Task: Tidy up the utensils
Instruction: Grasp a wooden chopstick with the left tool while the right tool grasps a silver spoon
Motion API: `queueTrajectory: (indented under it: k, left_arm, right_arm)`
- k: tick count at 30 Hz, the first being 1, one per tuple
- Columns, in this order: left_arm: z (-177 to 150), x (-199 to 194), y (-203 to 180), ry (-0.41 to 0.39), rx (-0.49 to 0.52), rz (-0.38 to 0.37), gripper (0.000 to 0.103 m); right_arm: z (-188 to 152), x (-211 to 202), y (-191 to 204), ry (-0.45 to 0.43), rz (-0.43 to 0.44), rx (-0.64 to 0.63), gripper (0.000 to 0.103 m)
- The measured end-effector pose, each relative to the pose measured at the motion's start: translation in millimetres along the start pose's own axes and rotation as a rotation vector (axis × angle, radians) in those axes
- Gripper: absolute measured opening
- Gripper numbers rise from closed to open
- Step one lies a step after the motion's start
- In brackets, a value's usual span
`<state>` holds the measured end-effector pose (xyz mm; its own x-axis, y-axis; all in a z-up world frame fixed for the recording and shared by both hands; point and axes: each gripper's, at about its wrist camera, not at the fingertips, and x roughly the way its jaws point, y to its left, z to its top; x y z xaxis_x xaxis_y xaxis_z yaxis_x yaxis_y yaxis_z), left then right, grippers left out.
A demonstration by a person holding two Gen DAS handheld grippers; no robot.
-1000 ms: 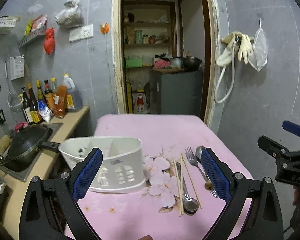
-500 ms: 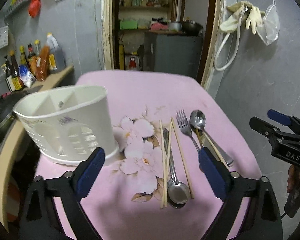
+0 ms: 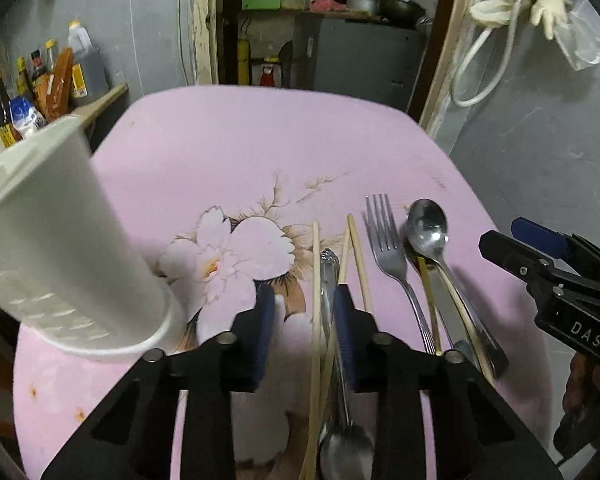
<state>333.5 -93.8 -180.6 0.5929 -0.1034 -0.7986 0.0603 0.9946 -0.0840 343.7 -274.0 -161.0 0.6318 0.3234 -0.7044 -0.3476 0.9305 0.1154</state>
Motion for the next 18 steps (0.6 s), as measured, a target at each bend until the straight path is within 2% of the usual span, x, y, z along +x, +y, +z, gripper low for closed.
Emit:
queueTrajectory:
  k: [5,10,18]
  left_arm:
    - [7,14,5,0.040,-0.002,0.001,0.019]
    - [9,25,10,0.095,-0.005,-0.014,0.019]
    - [11,29,12,0.130,-0.017,-0.025,0.018]
  right_arm:
    - [5,13,-5,0.016,0.032,-0.004,0.054]
    - [6,25,-5,0.043,0.071,-0.015,0.053]
    - [14,43,6,0.084,0.108,-0.057,0.054]
